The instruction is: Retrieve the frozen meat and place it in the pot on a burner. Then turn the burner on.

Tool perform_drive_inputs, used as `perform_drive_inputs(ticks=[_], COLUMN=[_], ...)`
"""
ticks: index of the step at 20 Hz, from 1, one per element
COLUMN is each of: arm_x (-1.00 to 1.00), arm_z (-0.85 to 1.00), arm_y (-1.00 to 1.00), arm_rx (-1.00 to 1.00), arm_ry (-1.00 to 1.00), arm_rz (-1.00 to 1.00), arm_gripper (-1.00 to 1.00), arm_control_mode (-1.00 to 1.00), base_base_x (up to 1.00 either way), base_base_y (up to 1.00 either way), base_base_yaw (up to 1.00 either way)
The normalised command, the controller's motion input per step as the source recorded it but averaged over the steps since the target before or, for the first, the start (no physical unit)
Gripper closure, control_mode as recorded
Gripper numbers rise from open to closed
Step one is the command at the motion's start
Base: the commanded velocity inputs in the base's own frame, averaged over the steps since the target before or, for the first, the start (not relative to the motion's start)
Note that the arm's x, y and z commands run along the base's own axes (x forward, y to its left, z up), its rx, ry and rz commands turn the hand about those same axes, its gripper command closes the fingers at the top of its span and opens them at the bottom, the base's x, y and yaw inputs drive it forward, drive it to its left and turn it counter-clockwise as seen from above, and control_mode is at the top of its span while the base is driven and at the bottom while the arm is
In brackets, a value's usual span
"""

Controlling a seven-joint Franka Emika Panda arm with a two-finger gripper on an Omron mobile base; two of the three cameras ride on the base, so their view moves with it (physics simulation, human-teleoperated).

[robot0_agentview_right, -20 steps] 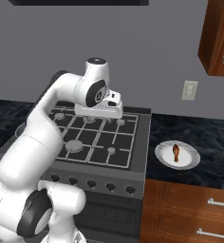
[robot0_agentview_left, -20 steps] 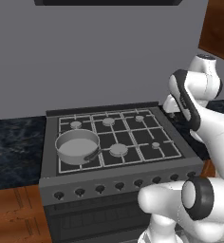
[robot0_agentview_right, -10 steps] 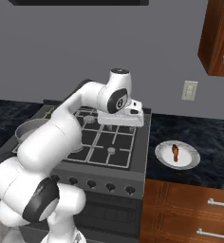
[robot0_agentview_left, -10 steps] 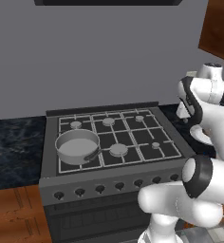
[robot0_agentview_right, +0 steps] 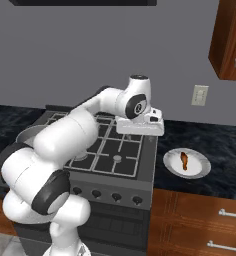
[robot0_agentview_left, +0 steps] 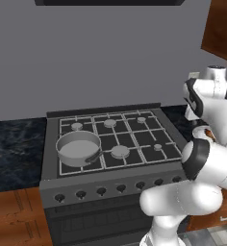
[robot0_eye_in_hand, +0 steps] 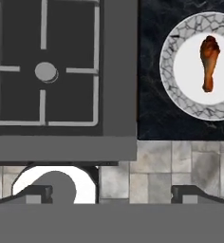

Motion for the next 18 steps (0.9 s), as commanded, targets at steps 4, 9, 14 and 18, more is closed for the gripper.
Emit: perform_drive_inputs(ticks=[4,9,14,18], arm_x=[0.23,0.28,0.26,0.24], arm_z=[-0.33,-0.43,-0.35,-0.26], arm_y=[-0.30,-0.32,-0.30,-0.32], arm_rx=[-0.05,-0.01,0.00,0.00], arm_ry=[0.06,0.00,0.00,0.02], arm_rz=[-0.07,-0.09,-0.07,-0.06], arm_gripper=[-1.00,-1.00,-1.00,-1.00], arm_control_mode=[-1.00,-1.00,-1.00,-1.00], base_base_x=[0.00,0.00,0.00,0.00], base_base_y=[0.00,0.00,0.00,0.00], base_base_yaw=[0.00,0.00,0.00,0.00])
